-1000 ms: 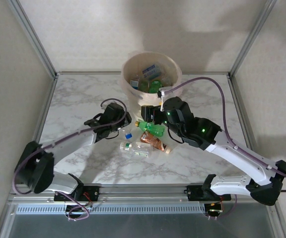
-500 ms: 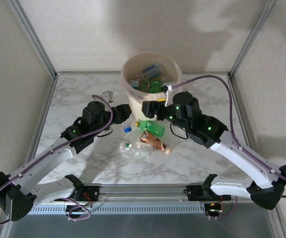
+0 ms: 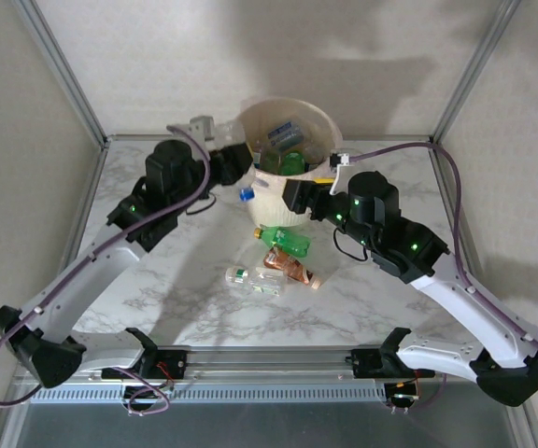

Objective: Put the plastic bottles in the bin

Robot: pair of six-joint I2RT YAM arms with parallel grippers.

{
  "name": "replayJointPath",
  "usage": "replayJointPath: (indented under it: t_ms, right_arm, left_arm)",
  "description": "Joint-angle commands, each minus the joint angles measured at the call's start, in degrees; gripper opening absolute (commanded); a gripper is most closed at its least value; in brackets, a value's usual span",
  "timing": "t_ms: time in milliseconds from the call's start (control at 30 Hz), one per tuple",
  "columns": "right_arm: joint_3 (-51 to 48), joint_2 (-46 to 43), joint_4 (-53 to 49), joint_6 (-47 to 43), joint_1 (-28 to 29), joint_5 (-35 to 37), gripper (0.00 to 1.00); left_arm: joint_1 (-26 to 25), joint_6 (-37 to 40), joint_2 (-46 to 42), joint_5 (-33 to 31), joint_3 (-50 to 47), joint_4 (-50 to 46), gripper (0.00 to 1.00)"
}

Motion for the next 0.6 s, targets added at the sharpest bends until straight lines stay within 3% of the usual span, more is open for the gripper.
replayJointPath:
  t_ms: [0,200,367,567]
  right_arm:
    - [-0.8,-1.7,-0.3,1.4,-0.4,2.3,0.78]
    - [-1.8,-4.0,-1.4,2.3,-0.4,3.6,0.78]
    - [-2.9,-5.3,-2.1,2.8,-0.4,4.2,0.78]
    - [-4.0,-6.3,-2.9,2.9,-0.4,4.9,0.78]
  left_arm:
    - [1.6,-4.7,6.1,0.2,6.3,-2.6,0.53]
    - [3.1,-12.5,16.7,4.7,17.9,-1.7,0.54]
    - [4.3,-14.4,25.8,3.4,28.2,-7.4,0.54]
    - [5.6,-15.8,31.7,3.3,32.6,-10.6,0.56]
